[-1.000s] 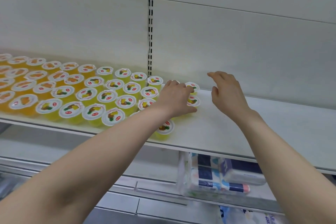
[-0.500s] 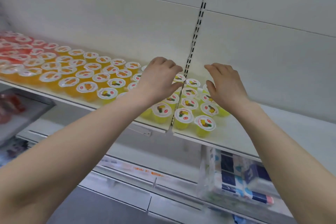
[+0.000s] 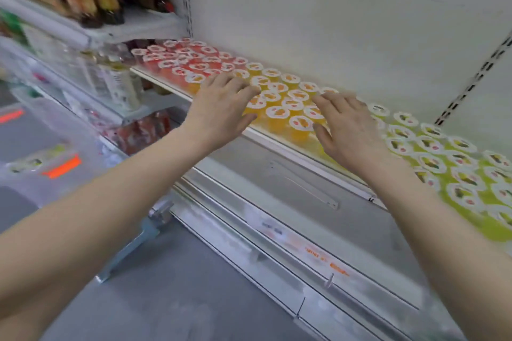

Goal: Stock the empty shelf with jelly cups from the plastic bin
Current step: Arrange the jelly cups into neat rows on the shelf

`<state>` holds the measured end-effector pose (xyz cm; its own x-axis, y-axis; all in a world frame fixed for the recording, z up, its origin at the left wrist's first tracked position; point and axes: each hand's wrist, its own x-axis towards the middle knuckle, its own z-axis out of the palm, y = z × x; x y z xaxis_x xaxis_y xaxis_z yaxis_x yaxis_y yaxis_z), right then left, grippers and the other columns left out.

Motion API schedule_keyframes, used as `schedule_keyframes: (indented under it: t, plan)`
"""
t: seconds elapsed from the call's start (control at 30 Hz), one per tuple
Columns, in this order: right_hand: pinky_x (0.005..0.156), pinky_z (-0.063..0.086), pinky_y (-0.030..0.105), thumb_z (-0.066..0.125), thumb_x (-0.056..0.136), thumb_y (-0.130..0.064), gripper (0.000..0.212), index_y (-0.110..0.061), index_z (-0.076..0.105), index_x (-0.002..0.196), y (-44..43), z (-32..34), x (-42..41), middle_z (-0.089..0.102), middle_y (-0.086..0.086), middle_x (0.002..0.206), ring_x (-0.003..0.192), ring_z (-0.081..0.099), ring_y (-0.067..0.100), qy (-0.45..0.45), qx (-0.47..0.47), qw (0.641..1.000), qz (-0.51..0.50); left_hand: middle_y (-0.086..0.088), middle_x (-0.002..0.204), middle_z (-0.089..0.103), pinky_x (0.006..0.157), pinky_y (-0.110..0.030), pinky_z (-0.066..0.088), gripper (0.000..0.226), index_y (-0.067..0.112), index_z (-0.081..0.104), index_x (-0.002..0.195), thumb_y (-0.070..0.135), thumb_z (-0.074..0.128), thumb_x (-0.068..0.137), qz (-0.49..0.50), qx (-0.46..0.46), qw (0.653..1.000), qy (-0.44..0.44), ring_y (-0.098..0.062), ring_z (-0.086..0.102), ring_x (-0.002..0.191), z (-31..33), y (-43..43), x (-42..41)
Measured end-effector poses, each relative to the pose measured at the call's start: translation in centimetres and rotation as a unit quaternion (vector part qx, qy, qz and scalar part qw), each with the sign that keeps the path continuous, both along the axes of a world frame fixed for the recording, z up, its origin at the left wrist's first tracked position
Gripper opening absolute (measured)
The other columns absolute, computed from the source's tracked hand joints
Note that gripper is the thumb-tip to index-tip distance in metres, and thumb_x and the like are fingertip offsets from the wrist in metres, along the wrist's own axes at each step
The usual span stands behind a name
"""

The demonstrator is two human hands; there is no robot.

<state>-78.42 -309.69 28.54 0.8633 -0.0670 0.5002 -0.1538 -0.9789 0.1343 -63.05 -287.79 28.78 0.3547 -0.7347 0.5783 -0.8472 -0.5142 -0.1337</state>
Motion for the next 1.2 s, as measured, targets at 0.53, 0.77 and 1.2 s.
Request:
schedule_keyframes:
  t: [0.53,0.77,1.2]
  plan:
    - [0.096,0.04,0.046,0.053,0.091,-0.027,0.049,-0.009,0.049,0.137,26.1,-6.4,21.4,0.055,0.011,0.131,0.12,0.05,0.034,0.066,0.022,0.971,0.228,-0.011,0.116,0.064,0.094,-0.047,0.043,0.048,0.013,0.061,0.124,0.041,0.062,0.085,0.231,0.007,0.97,0.081,-0.037,0.056,0.109,-6.6,29.7,9.8]
    - [0.093,0.045,0.05,0.054,0.086,-0.025,0.049,-0.007,0.054,0.131,34.0,-10.8,30.7,0.058,0.014,0.126,0.114,0.053,0.037,0.114,0.033,0.937,0.328,-0.008,0.117,0.063,0.093,-0.046,0.044,0.045,0.014,0.061,0.125,0.035,0.068,0.085,0.339,-0.032,0.927,0.156,-0.036,0.054,0.109,-11.5,37.0,14.0]
    - [0.092,0.047,0.045,0.056,0.085,-0.02,0.046,-0.005,0.056,0.129,45.1,-19.8,54.2,0.061,0.014,0.12,0.105,0.058,0.036,0.22,0.062,0.858,0.459,-0.007,0.105,0.069,0.085,-0.041,0.05,0.034,0.013,0.068,0.115,0.019,0.074,0.083,0.48,-0.071,0.834,0.264,-0.035,0.061,0.096,-20.8,44.0,28.7]
